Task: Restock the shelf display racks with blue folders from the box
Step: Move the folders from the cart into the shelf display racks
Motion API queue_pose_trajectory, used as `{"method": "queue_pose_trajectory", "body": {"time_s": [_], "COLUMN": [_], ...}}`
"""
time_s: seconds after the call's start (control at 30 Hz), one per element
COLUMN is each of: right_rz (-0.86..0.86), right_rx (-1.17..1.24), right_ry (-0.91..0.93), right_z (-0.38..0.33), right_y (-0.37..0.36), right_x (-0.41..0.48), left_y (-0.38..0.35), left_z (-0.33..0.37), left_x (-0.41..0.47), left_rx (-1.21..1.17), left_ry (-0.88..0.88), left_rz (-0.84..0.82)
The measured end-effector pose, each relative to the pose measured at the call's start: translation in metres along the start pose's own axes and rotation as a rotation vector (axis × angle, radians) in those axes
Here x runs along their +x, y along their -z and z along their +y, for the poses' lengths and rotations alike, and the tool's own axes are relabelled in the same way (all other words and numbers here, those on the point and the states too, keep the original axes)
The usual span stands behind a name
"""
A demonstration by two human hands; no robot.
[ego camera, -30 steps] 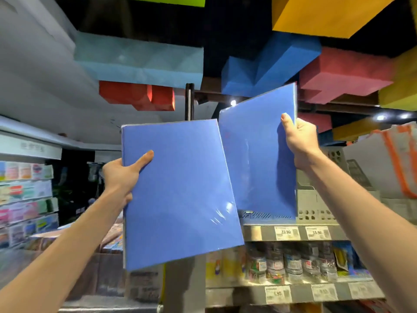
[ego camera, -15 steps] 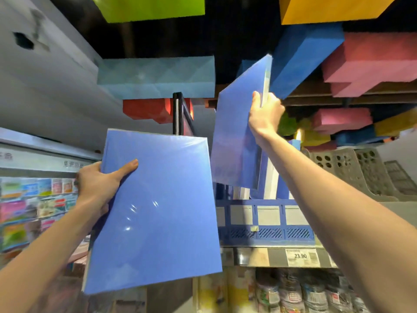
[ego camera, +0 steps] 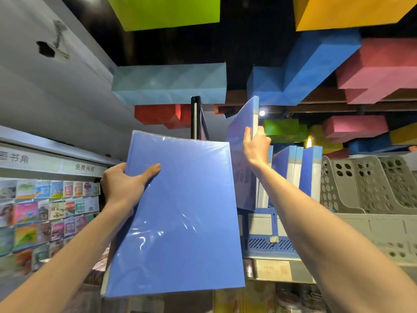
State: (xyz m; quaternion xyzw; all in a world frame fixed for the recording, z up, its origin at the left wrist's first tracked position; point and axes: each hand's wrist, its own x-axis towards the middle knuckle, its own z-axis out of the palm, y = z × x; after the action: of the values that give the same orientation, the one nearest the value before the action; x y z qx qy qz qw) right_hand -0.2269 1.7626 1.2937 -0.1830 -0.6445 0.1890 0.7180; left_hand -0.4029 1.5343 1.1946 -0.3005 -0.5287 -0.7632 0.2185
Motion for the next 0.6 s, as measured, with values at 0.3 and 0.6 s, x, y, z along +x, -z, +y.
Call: {"method": "queue_pose_trajectory", "body": {"time_s": [0.3,0.6], "right_rz": [-0.323,-0.177], "right_rx": [-0.131,-0.017], "right_ry": [0.055,0.087], "right_z": [0.044,0.071], "right_y": [0.005,-0.034], "right_x": [-0.032,-0.049], "left_y": [-0.001,0.010], "left_z": [-0.002,0.000], "left_x": [-0.001,0.002], "left_rx": [-0.026,-0.108], "left_ry": [0.010,0.034], "left_rz": [-0.010,-0.040]}}
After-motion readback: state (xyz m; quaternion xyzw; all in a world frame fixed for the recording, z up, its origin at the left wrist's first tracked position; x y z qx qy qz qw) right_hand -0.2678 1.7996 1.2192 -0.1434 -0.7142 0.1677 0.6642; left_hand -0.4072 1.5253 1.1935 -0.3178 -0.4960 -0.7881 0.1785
